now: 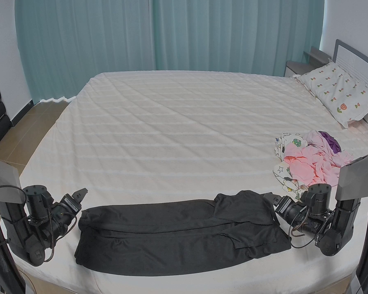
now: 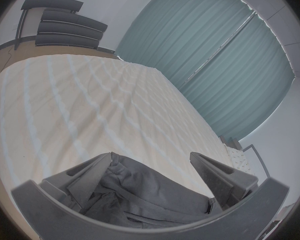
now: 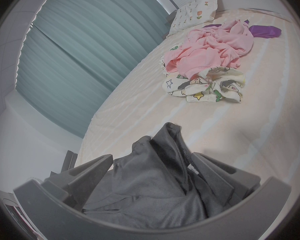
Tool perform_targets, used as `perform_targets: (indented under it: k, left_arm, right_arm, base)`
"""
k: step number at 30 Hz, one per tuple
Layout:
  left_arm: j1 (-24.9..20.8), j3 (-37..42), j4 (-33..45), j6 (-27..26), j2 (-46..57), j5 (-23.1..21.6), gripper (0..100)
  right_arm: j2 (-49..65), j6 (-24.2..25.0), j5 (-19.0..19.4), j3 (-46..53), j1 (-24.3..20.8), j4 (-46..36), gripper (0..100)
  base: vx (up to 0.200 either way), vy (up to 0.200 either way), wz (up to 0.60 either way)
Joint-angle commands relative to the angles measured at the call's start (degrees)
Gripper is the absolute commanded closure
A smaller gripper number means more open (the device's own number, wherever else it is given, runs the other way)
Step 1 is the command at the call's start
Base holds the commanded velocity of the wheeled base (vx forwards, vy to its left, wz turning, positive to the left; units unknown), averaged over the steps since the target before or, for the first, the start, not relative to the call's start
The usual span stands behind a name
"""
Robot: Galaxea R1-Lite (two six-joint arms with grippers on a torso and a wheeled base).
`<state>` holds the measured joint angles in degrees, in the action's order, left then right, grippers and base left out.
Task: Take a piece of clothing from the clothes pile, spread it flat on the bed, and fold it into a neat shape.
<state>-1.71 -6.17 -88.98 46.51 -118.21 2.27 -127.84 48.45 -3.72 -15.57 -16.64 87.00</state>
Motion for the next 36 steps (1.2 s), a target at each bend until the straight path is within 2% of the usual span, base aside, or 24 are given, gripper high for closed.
perform_targets:
  k: [1, 4, 11, 17, 18, 36]
  left_arm:
    - [-2.78, -1.48, -0.93, 0.51, -5.89, 1.25, 0]
    - [-3.39, -1.39, -0.93, 1.92, -7.82, 1.25, 0]
    - [-3.65, -1.21, -0.93, 2.1, -9.58, 1.16, 0]
    - [-3.65, -1.21, -0.93, 2.54, -10.72, 0.9, 0]
    - [-3.65, -1.21, -0.93, 2.54, -10.81, 0.9, 0]
    - [-3.57, -0.86, -1.02, 2.54, -11.78, 0.98, 0]
  right_arm:
    - [-0.04, 1.39, 0.03, -1.04, -1.2, 0.01, 0]
    - [-1.88, 1.56, 0.29, -3.33, -2.78, -0.61, 0]
    - [-5.14, 1.3, 0.64, -5.09, -2.61, -0.08, 0]
    - [-6.19, 0.86, 3.1, -5.17, -2.34, -0.17, 0]
    - [-6.28, 0.86, 3.1, -5.17, -2.34, -0.17, 100]
    - [-5.14, -1.78, 2.4, 0.8, -1.99, 0.45, 100]
  base:
    - [0.0, 0.0, 0.0]
    - [0.0, 0.0, 0.0]
    - [0.0, 0.0, 0.0]
    - [0.0, 0.0, 0.0]
    - [0.0, 0.0, 0.0]
    - [0.0, 0.0, 0.0]
